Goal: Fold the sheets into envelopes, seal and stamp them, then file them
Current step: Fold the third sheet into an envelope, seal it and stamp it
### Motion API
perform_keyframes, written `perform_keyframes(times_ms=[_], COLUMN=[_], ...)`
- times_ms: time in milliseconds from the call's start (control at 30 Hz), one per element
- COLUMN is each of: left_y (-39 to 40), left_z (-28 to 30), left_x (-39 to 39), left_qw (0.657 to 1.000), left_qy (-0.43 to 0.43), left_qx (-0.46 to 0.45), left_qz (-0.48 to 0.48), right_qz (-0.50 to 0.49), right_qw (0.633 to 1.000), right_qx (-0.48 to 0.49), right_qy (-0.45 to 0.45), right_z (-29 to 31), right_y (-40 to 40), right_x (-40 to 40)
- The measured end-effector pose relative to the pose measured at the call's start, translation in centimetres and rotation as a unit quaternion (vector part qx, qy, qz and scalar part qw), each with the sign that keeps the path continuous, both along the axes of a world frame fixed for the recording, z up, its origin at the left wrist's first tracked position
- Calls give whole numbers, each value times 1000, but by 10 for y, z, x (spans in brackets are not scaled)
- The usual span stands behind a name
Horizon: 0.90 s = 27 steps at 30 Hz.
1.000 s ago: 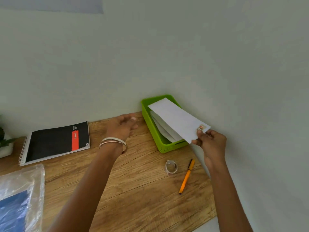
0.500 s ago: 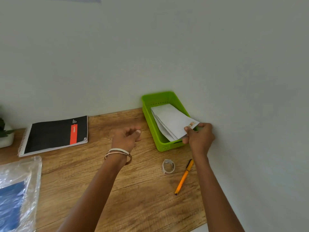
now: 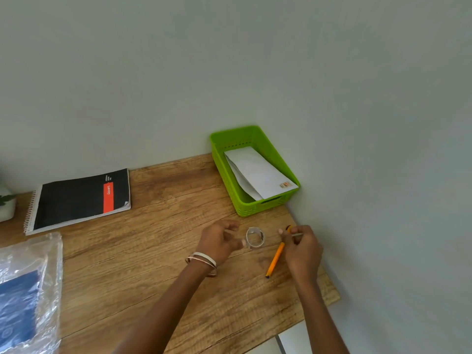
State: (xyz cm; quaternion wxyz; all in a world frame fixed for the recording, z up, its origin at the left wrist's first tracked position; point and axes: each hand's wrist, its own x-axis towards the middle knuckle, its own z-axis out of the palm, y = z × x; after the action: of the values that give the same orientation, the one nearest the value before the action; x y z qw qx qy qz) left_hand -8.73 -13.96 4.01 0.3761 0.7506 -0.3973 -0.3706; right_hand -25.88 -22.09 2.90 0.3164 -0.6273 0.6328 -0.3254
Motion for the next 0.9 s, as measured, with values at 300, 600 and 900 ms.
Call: perform_keyframes(times_ms=[300, 600, 900], left_y=[-23, -15, -24], left_z=[-41, -54, -49], left_x=[-30, -47, -84], left_qw=[974, 980, 970], left_qy=[-205, -191, -220], left_qx=[-5, -52, 11], left_qz=[-96, 26, 105], right_qz=[62, 72, 90], right_qw=[989, 985, 982], right_qx=[7, -38, -119], right_qy=[138, 153, 115], right_z=[-34, -33, -44], right_y=[23, 9, -1], right_x=[0, -22, -42])
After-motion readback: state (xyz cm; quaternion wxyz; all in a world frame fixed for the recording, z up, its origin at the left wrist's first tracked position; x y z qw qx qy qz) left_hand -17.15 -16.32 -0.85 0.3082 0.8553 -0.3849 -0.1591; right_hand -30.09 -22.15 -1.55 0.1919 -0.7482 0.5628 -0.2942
